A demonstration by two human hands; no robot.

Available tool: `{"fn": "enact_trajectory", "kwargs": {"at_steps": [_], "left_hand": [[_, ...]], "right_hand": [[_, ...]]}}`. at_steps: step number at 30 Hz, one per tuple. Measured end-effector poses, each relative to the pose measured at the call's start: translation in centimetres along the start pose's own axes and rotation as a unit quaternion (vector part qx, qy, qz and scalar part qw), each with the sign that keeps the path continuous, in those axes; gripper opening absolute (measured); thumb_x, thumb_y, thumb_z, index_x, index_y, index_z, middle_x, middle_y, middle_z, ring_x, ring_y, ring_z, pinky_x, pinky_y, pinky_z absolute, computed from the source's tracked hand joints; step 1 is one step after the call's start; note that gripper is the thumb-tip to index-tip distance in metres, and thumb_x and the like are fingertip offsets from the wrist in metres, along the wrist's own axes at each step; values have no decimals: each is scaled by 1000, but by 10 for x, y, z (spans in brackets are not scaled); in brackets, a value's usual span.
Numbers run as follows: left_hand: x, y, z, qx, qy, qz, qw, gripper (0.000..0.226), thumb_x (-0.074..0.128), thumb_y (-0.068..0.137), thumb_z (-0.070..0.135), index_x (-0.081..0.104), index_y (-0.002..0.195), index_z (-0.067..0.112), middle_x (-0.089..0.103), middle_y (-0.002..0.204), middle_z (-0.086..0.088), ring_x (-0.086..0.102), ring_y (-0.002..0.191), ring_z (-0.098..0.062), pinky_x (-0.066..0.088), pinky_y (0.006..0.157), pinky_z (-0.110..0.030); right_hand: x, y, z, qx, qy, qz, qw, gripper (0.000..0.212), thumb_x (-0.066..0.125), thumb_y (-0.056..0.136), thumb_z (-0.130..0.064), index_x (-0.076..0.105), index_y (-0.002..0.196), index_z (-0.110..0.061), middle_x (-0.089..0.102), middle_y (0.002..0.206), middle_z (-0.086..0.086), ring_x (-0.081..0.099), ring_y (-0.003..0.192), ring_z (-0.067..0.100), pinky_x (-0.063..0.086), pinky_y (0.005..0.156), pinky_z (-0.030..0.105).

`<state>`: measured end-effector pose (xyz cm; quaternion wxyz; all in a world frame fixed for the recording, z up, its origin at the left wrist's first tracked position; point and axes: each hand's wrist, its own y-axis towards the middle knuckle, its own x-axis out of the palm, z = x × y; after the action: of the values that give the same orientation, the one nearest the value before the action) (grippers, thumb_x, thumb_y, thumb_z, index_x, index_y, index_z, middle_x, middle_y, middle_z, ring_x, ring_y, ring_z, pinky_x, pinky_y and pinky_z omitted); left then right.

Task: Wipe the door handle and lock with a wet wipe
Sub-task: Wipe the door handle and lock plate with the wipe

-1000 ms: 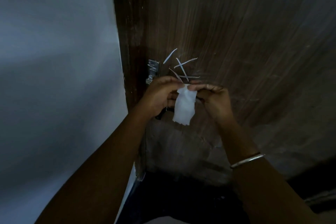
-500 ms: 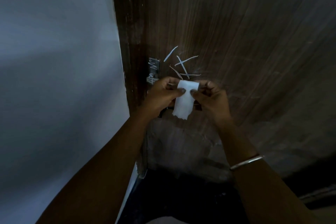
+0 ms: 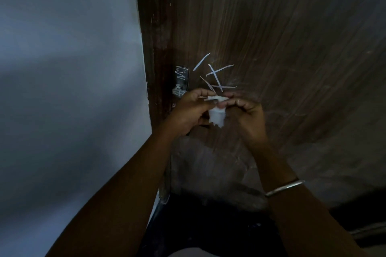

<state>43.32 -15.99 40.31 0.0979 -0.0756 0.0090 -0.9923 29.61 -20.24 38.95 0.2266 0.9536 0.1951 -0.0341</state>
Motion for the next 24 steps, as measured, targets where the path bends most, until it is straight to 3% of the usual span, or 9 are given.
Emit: {"fn": "enact_trajectory", "kwargs": {"at_steps": [4, 6, 9, 12, 15, 18, 20, 24], "left_hand": [[-6, 4, 1, 39, 25, 13, 999, 21, 57, 85, 3, 57, 104, 11, 64, 91, 0, 68, 73, -7, 59, 61, -25], [-7, 4, 0, 55, 38, 13, 998, 19, 59, 83, 1, 58, 99, 11, 65, 89, 1, 68, 70, -3, 58, 60, -24], [-7, 3, 0, 63, 44, 13, 997, 16, 59, 83, 1, 58, 90, 15, 64, 89, 1, 68, 71, -5, 58, 59, -24], [-8, 3, 1, 21, 1, -5, 1000, 8, 55, 86, 9, 60, 88, 15, 64, 92, -2, 67, 82, -16, 59, 71, -34], [-13, 4, -1, 12, -7, -3, 1000, 9, 57, 84, 4, 61, 91, 8, 65, 92, -4, 68, 81, -15, 58, 74, -32], [-21, 6, -9, 40, 29, 30, 998, 27, 61, 77, -7, 58, 100, 6, 64, 98, -5, 65, 92, -19, 59, 75, -32], [-27, 9, -12, 51, 46, 57, 996, 36, 67, 72, -6, 57, 102, 12, 64, 99, -2, 64, 97, -19, 57, 78, -32], [-37, 12, -15, 54, 51, 83, 994, 52, 75, 66, -1, 51, 109, 16, 65, 100, 1, 63, 98, -16, 55, 83, -32]], "right_hand": [[2, 2, 3, 70, 36, 28, 997, 23, 51, 92, -1, 58, 113, -9, 63, 111, 6, 63, 100, 16, 55, 81, 32], [3, 5, 4, 72, -25, 25, 997, 34, 60, 88, -5, 55, 121, -11, 61, 107, -5, 62, 94, 0, 55, 77, 19], [5, 7, 6, 79, -43, 17, 996, 25, 59, 87, 0, 60, 110, -11, 59, 90, -18, 60, 74, -17, 49, 63, 4], [5, 7, 6, 78, -36, 15, 996, 25, 57, 87, 3, 62, 92, -20, 63, 89, -14, 62, 76, -13, 49, 63, 6], [8, 8, 5, 59, -44, 8, 997, 25, 58, 84, 9, 64, 88, -15, 65, 89, -9, 64, 79, -8, 50, 68, 9], [15, 8, 5, 72, 25, 11, 997, 24, 57, 82, 12, 62, 98, -5, 64, 93, -3, 65, 82, -3, 53, 71, 14], [22, 10, 5, 109, 78, 32, 990, 27, 58, 85, 7, 57, 108, -7, 63, 97, -1, 65, 82, 3, 54, 69, 15], [36, 16, 10, 189, 81, 56, 977, 30, 64, 85, -3, 55, 114, -3, 65, 103, 10, 65, 77, 10, 56, 62, 17]]}}
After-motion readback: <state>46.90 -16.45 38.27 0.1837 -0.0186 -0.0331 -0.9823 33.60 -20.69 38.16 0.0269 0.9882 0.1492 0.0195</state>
